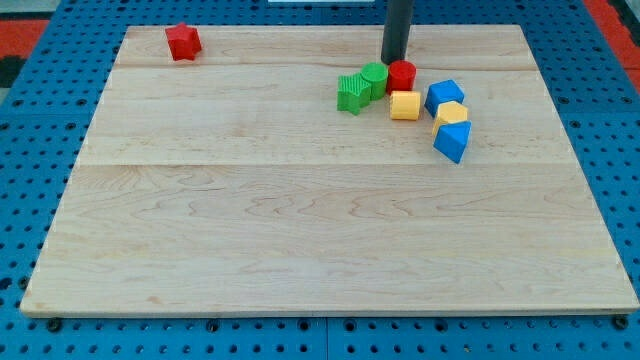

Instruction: Drag the red circle diagonally below red star

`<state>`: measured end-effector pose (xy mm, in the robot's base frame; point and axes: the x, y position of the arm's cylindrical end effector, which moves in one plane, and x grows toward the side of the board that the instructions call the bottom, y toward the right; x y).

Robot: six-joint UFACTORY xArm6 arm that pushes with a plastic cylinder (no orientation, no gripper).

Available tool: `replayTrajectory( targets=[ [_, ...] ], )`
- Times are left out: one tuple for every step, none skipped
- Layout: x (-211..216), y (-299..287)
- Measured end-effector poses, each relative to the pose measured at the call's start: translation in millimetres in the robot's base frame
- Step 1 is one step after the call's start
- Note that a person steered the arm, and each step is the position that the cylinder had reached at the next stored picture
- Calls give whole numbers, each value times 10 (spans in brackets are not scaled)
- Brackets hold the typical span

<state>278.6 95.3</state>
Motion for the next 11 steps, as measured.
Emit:
replayTrajectory(
  targets=[
    [41,153],
    [1,156],
    [-74,156],
    [-123,148],
    [-184,148],
    [-231,148],
    [-242,120],
    [87,77],
    [224,849],
    [606,250],
    [803,-607]
  ],
)
